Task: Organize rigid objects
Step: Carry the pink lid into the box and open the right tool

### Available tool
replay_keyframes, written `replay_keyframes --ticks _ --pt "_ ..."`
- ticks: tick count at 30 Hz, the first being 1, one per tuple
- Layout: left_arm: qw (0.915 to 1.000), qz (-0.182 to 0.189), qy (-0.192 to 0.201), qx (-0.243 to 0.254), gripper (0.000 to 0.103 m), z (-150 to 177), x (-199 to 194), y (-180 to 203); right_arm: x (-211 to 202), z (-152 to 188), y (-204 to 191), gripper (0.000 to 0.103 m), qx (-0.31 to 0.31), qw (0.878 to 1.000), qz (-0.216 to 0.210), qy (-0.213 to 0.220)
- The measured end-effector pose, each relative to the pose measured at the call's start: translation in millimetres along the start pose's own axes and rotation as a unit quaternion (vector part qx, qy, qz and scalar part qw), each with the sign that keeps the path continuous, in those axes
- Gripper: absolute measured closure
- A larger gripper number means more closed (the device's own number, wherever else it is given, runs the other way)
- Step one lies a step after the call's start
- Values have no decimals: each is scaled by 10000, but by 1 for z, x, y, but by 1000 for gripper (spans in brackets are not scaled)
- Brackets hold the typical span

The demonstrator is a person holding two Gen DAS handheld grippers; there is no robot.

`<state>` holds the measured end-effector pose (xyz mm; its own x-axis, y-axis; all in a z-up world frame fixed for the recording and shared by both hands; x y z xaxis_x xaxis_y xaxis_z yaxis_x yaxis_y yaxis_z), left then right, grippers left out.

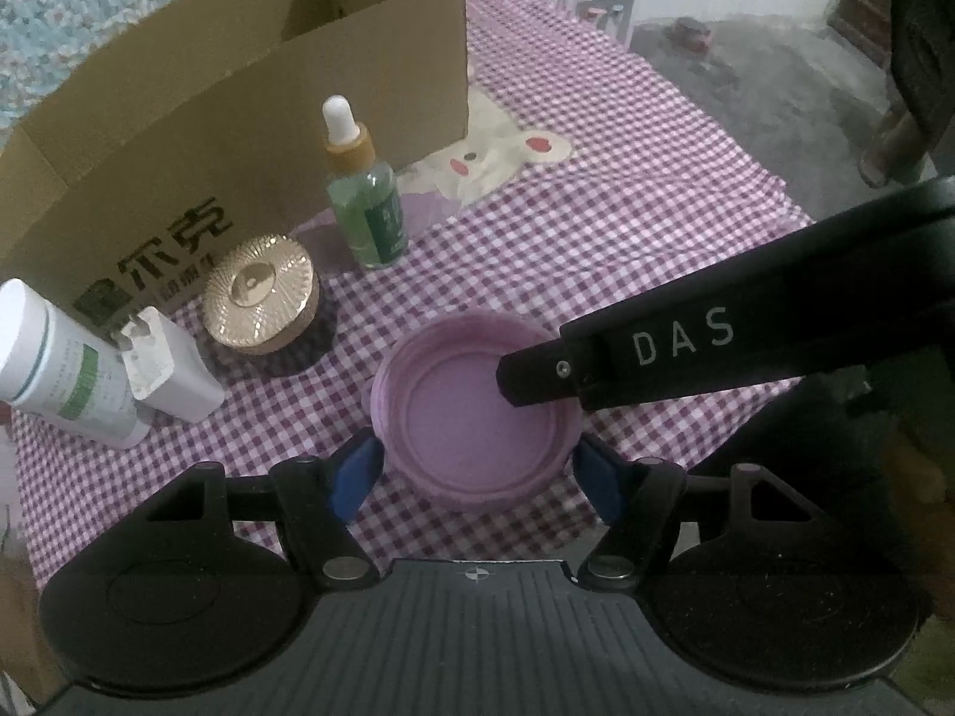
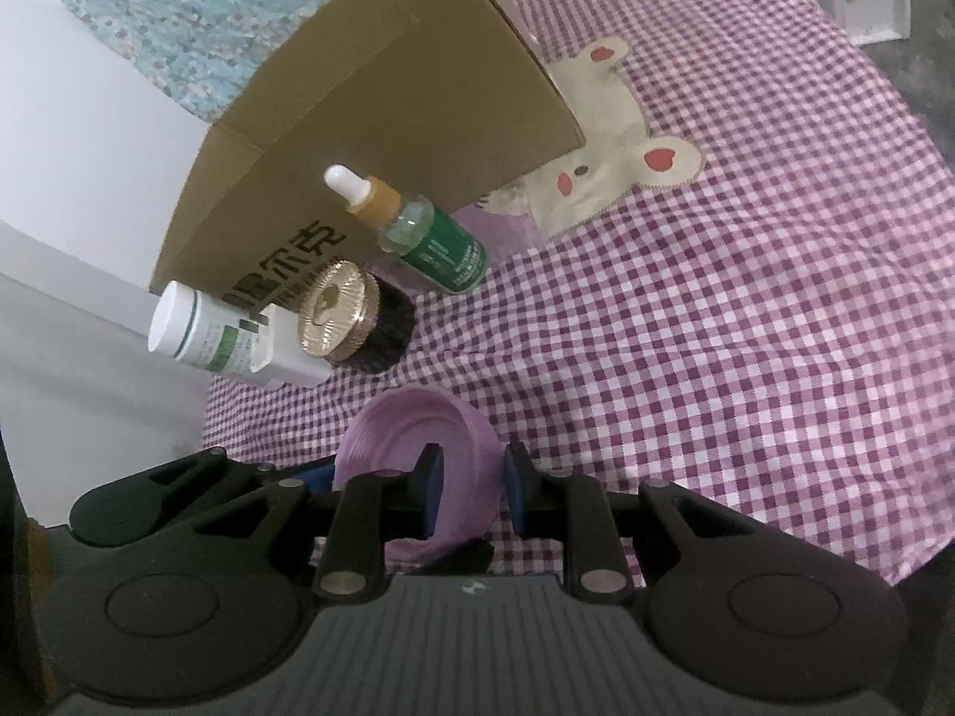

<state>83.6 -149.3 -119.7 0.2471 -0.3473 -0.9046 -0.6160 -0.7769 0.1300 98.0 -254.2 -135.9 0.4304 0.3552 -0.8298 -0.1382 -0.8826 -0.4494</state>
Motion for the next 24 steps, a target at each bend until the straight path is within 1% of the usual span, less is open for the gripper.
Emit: replay_keyframes --ticks 8,9,15,20,24 --pt "9996 -35 289 39 33 0 -28 7 -24 6 -12 79 -74 9997 2 247" --pt "9993 -106 355 -8 33 0 -31 8 -26 7 -15 79 -86 9996 2 277" --pt "9980 -132 621 2 33 2 -56 14 -50 16 -27 79 -164 9986 -12 495" --pt "9949 -261 967 56 33 -2 -85 20 -74 16 -44 79 -319 9965 -52 766" --pt "9905 -423 1309 81 33 -12 -113 17 -98 7 -65 79 -553 9926 -148 1070"
Point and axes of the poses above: each gripper's, at about its wrist camera, not at the fingertips, and x roughly the way its jaws point, y to its right, z to its underside, the point moved 7 cm from there along x, roughly the way its jaws point, and after that the axes turned 10 degrees about z, right-handed, at the moved point
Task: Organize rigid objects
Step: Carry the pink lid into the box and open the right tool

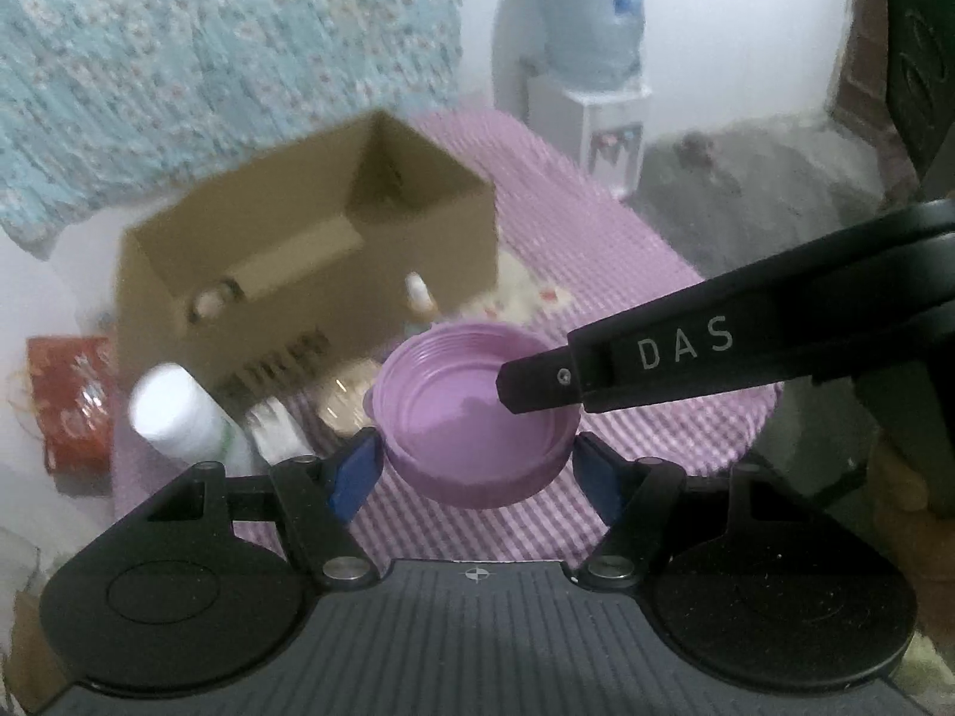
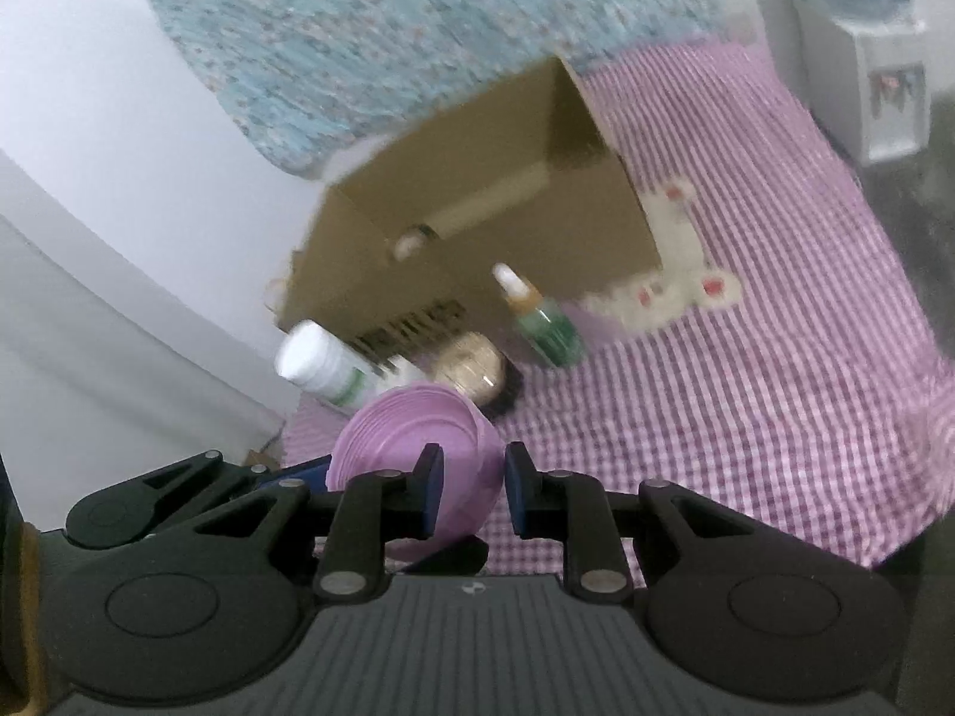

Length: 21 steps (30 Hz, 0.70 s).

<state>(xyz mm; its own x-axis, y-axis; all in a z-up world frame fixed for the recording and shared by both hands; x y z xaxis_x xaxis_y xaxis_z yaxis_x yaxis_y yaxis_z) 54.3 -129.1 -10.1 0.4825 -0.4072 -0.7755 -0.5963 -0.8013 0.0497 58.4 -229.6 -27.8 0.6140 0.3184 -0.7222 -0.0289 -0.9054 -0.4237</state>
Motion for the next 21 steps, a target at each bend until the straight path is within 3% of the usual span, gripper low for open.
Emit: replay_keyframes --ticks 5,11,15,18,21 --pt "9991 -186 357 -115 33 -30 -23 -21 -13 -30 -32 79 -366 9987 -149 323" --pt "9975 -228 515 -433 33 -74 -28 -65 -6 -81 -65 79 -718 9957 -342 471" --pt "9967 -155 402 -690 33 -98 -7 -100 26 -122 -82 79 -899 9949 -353 285" --pt "9941 -24 108 -1077 33 -115 22 -133 58 -148 -86 79 -886 9954 -364 -1" --pt "9925 -120 -146 -1205 33 -128 50 -159 103 -174 -88 79 -852 9950 -381 -355"
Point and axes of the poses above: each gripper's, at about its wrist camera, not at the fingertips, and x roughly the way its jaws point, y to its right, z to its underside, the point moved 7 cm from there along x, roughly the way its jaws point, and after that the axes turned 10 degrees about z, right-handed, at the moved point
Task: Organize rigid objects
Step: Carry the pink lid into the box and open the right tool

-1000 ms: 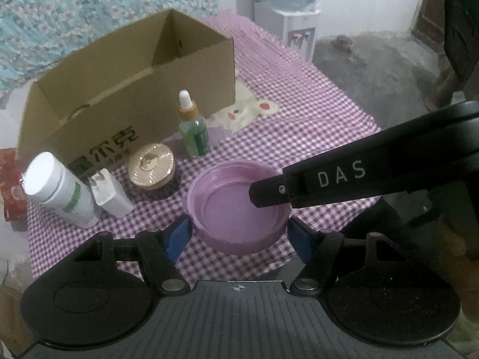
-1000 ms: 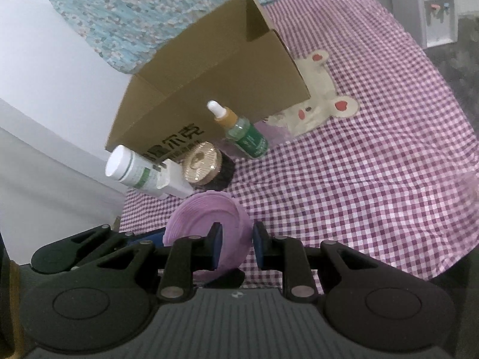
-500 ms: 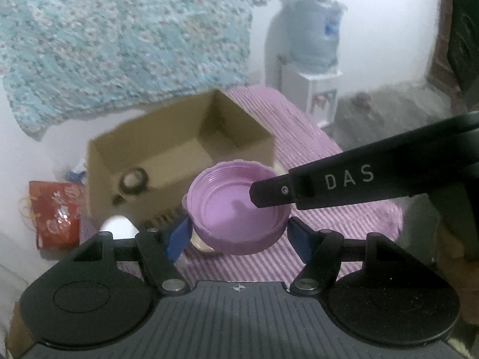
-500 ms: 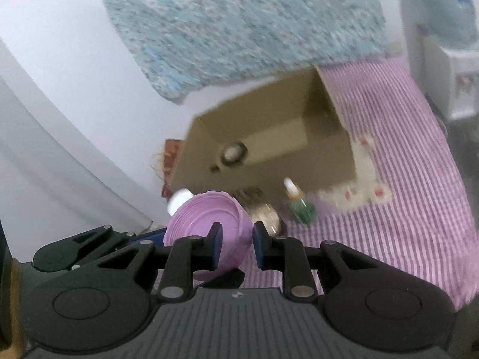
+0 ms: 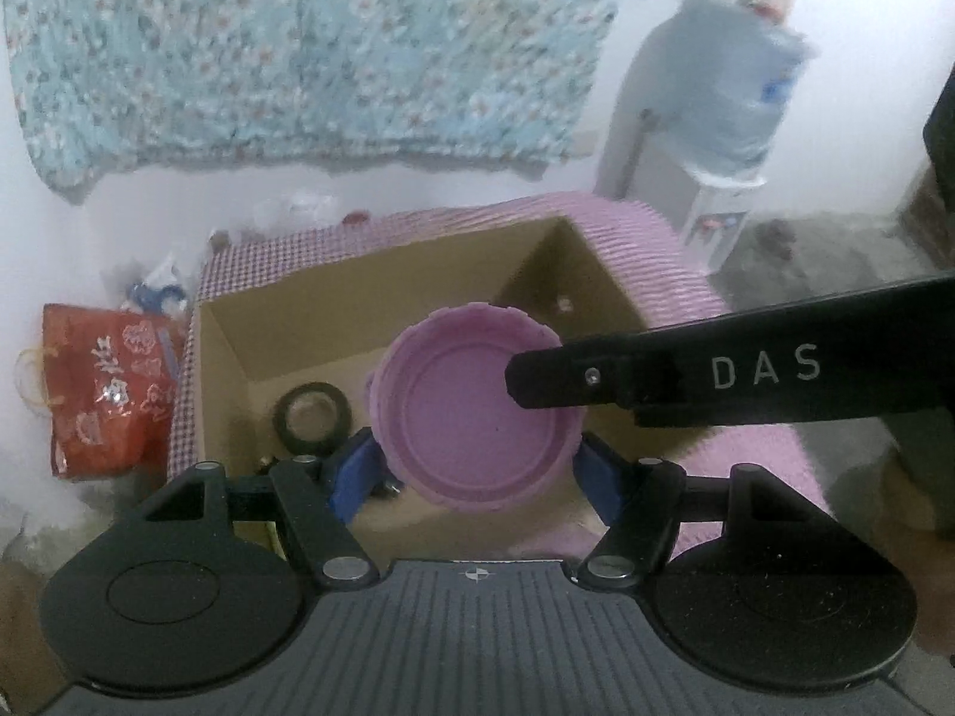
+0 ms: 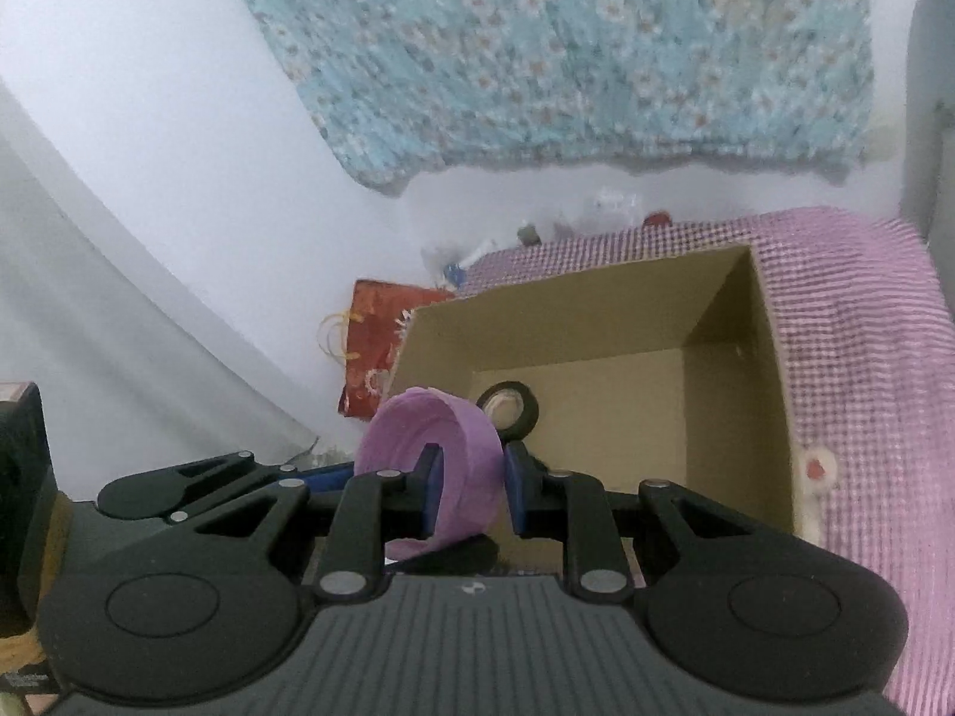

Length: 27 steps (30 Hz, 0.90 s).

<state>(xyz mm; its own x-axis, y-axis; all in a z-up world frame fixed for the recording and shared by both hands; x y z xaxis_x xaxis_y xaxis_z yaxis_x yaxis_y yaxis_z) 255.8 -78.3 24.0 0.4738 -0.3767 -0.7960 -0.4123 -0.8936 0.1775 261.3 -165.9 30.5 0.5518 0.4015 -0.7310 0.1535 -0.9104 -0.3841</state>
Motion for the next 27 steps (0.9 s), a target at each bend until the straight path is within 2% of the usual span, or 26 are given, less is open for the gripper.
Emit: replay_keyframes --ticks 7,15,22,27 --pt "9966 -354 -710 -222 33 -24 74 -38 87 -41 24 79 92 9977 -36 -672" --pt "9878 -533 -1329 -612 34 -23 129 -63 161 -49 55 79 430 9907 -138 -1282" --pt "9816 -670 -1519 -939 33 -18 158 -79 197 -43 69 79 655 9874 -183 -1428" --pt "9798 -774 -1491 -1087 33 -19 165 -85 214 -40 77 77 838 9854 -223 -1462"
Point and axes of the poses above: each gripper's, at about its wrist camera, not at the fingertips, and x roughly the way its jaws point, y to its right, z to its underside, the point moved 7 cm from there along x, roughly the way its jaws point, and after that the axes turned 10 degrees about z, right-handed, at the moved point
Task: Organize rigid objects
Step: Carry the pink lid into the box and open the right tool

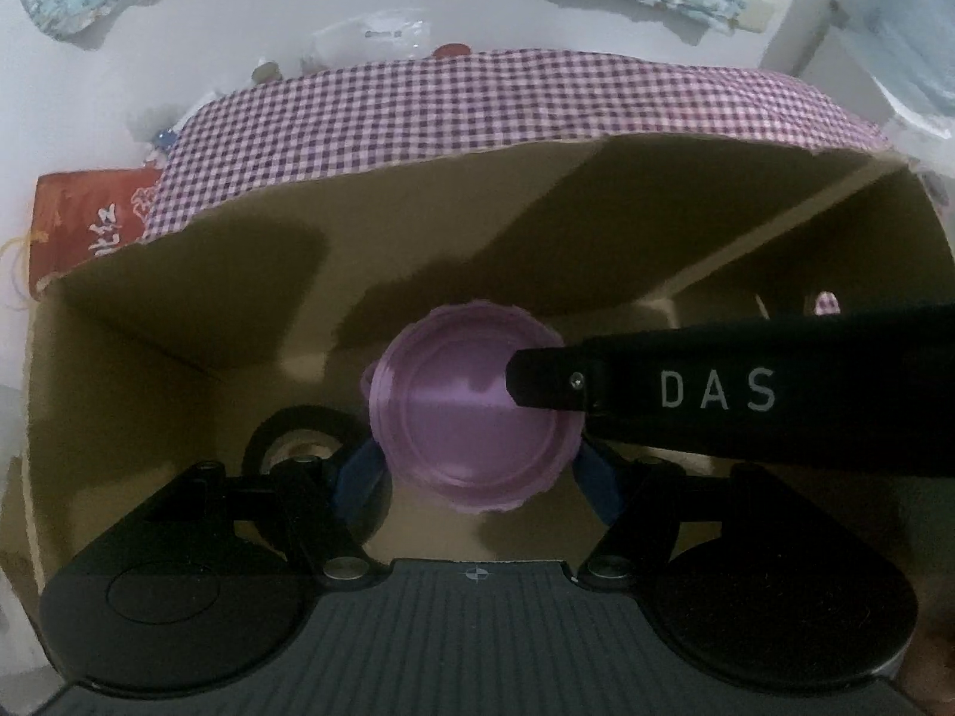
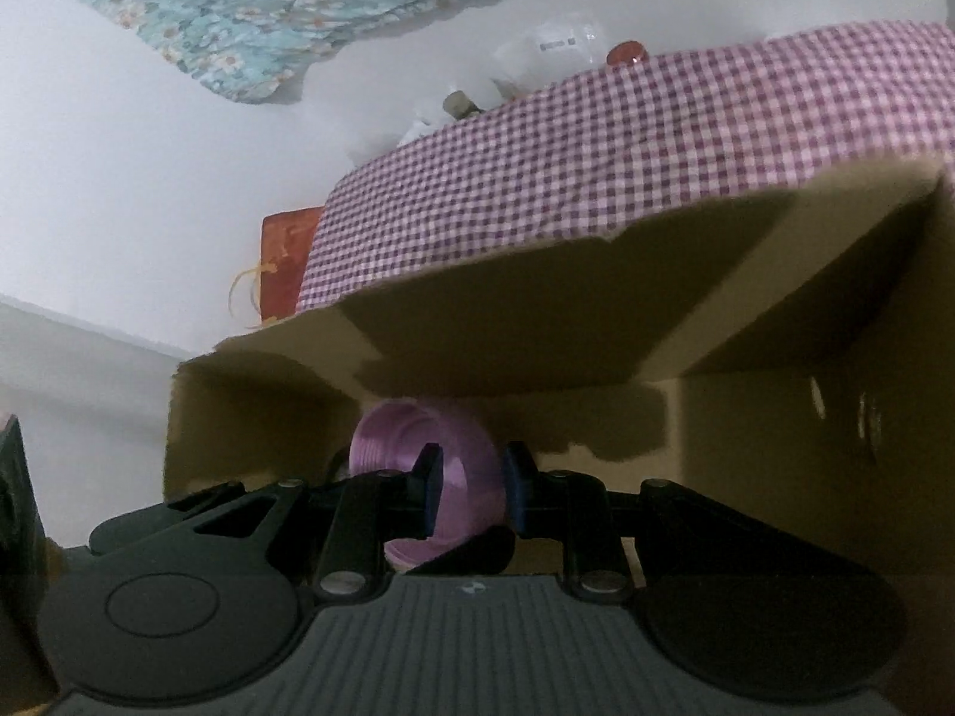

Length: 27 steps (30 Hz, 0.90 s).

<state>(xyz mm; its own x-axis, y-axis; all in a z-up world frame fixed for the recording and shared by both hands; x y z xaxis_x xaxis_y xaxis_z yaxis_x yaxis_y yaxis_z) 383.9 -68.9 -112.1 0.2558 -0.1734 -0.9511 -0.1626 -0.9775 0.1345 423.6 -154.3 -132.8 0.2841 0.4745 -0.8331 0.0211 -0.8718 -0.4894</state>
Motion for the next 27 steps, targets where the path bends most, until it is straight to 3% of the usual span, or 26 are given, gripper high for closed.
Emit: replay_keyframes --ticks 5,10,13,21,27 --pt "10000 38 64 1 31 1 -7 1 -3 2 5 74 101 9999 -82 -8" --pt "9997 95 198 -84 30 2 -21 4 -21 1 2 54 114 9995 -221 200" --pt "9995 130 280 -113 30 3 -33 8 -37 2 -1 53 128 9989 -306 321" --pt "9964 437 722 -87 30 16 -92 24 -116 14 -5 53 122 9930 -672 963" --pt "9905 736 1163 44 29 38 -151 43 -195 46 -16 49 -69 9809 -979 1679"
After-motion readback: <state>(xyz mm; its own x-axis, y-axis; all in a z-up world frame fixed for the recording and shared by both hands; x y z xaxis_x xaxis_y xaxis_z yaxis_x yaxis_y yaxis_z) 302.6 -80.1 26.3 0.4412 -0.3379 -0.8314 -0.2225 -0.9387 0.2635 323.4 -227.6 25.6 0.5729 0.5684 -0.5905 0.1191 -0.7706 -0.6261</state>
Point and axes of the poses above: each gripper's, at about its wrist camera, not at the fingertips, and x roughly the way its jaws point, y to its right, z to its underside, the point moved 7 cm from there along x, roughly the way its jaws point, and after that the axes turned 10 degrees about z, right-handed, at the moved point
